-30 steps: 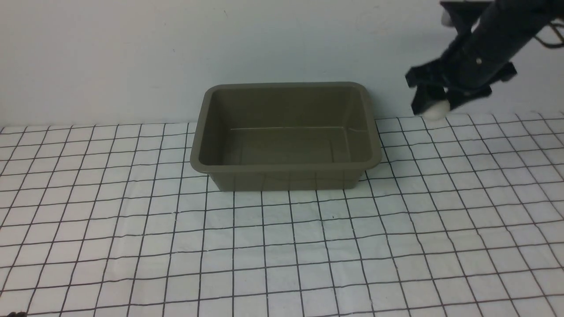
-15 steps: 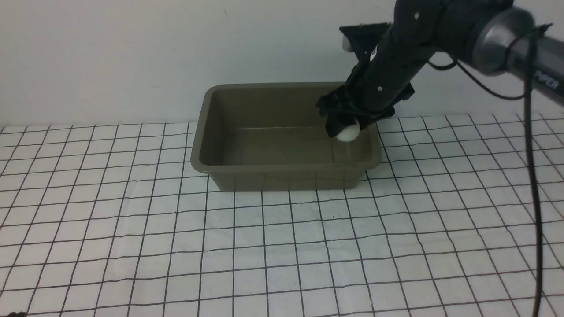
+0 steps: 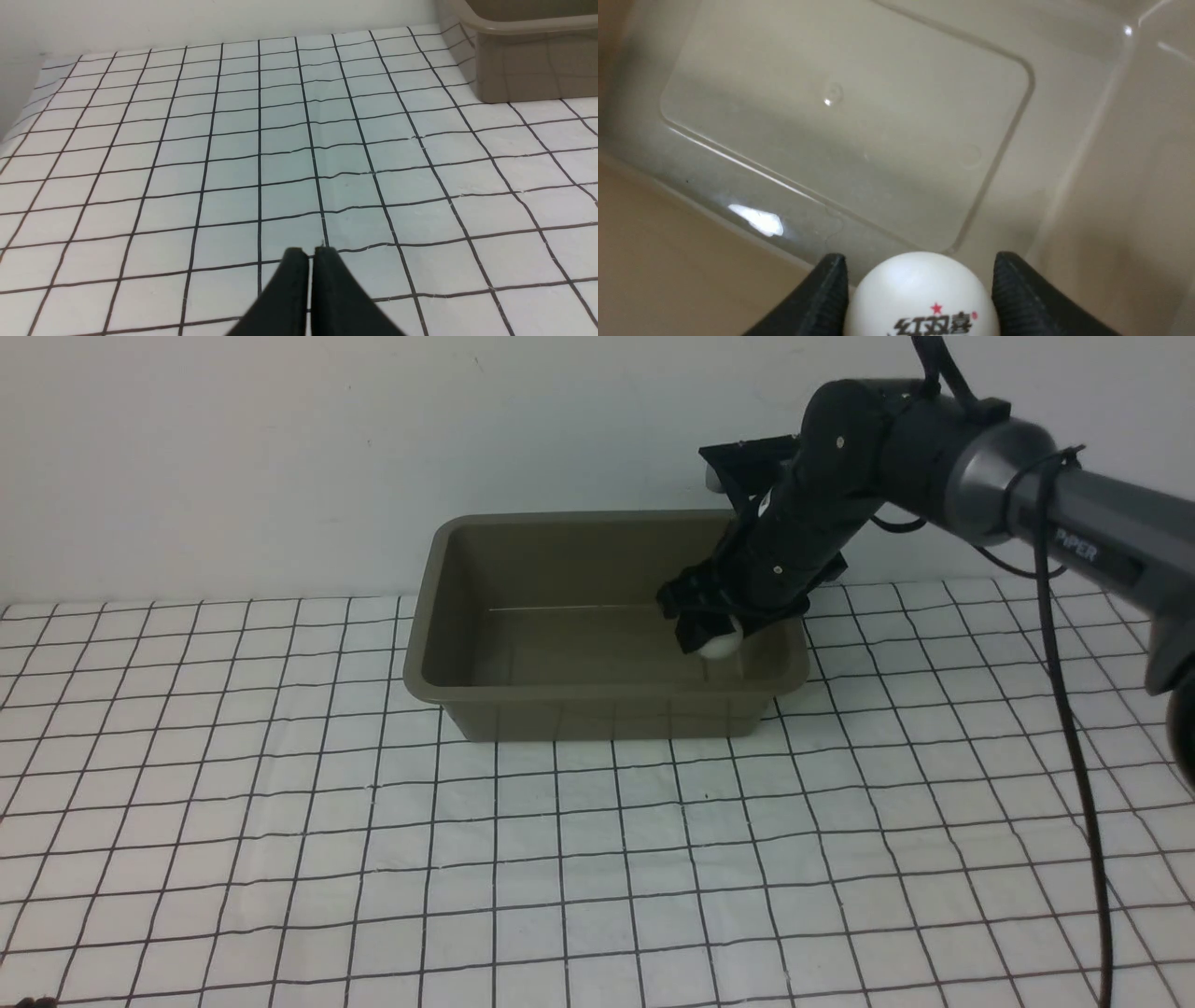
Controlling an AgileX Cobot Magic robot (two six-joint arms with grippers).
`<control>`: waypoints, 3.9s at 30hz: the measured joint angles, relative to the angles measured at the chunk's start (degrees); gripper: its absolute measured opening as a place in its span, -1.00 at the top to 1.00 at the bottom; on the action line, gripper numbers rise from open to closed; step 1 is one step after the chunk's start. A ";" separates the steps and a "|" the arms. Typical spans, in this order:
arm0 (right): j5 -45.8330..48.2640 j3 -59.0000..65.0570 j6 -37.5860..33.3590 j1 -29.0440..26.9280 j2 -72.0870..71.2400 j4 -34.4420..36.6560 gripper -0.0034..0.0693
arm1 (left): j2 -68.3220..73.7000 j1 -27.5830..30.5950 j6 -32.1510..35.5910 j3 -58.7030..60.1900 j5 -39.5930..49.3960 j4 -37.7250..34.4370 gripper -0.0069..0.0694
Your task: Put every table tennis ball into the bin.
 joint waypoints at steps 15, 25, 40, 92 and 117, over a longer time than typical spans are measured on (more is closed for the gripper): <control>-0.97 0.00 -0.15 0.00 0.00 0.04 -0.24 | 0.00 0.00 0.00 0.00 0.00 0.00 0.83; 2.38 -3.98 -0.15 0.00 0.26 0.09 -0.31 | 0.00 0.00 0.00 0.00 0.00 0.00 0.83; 13.36 -23.71 2.35 -5.54 -6.99 -8.59 -0.02 | 0.00 0.00 0.00 0.00 0.00 0.00 0.83; -12.57 83.87 -10.77 -13.29 -86.89 8.21 0.95 | 0.00 0.00 0.00 0.00 0.00 0.00 0.83; -30.88 96.11 -19.66 -20.30 -116.17 14.25 0.95 | 0.00 0.00 0.00 0.00 0.00 0.00 0.83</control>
